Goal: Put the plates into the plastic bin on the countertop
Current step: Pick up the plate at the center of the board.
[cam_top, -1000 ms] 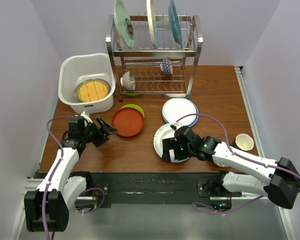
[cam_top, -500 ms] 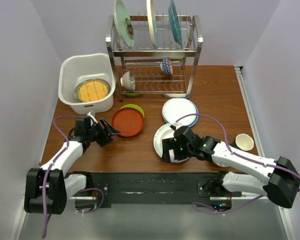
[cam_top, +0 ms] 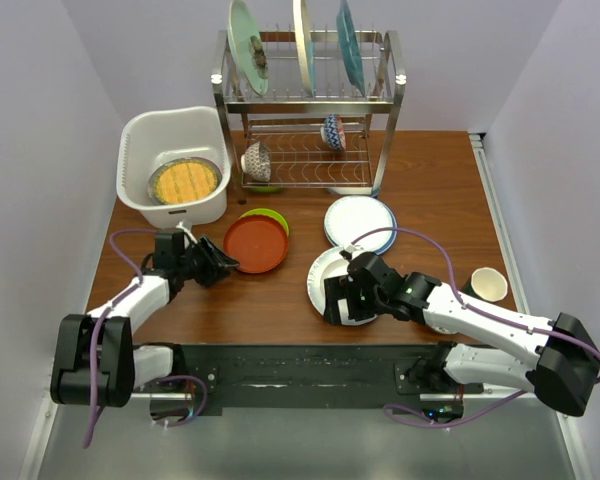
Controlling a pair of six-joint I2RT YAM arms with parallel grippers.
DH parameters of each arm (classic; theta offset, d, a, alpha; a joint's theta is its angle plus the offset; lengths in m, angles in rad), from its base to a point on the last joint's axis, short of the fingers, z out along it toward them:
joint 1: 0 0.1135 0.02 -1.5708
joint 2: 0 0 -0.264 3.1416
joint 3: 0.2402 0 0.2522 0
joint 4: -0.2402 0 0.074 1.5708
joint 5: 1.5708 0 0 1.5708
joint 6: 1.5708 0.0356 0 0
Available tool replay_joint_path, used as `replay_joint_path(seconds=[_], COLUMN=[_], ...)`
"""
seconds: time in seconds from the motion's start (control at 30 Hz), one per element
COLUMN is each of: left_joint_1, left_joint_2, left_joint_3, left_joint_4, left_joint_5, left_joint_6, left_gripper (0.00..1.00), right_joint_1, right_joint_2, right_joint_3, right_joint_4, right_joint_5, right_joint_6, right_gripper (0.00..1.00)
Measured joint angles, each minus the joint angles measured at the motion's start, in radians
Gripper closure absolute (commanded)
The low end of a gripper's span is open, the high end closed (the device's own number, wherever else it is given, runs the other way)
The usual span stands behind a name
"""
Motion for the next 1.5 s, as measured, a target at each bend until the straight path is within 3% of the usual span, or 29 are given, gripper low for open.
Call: replay_joint_path(seconds=[0.2,0.3,0.43,0.9,1.5], left_joint_1=[0.000,0.000,0.000,-0.002,-0.002], left_joint_2=[0.037,0.066,0.101,0.061,-0.046], left_joint_3=[0.001,0.003,0.003,0.019,0.186], left_joint_4=[0.034,0.046,0.060,0.033,-0.179], left_joint_5=[-0.003,-0.004,-0.004,-0.017,-0.061], left_joint_6=[-0.002,-0.002,-0.005,0.000,0.066], left_gripper=[0.58,0.67,1.00,1.00,1.00], right_joint_1=[0.000,0.000,0.000,0.000,0.000], right_joint_2=[0.000,0.000,0.000,0.000,0.035], right_joint_3=[0.000,0.000,0.000,-0.002,-0.011], right_joint_4=[0.000,-0.001,-0.001,0.001,0.012], right_joint_5=[0.000,0.000,0.001,0.000,-0.007], right_joint_6=[0.000,0.000,0.000,0.000,-0.001], right_gripper=[0.01,0.01,0.01,0.01,0.01])
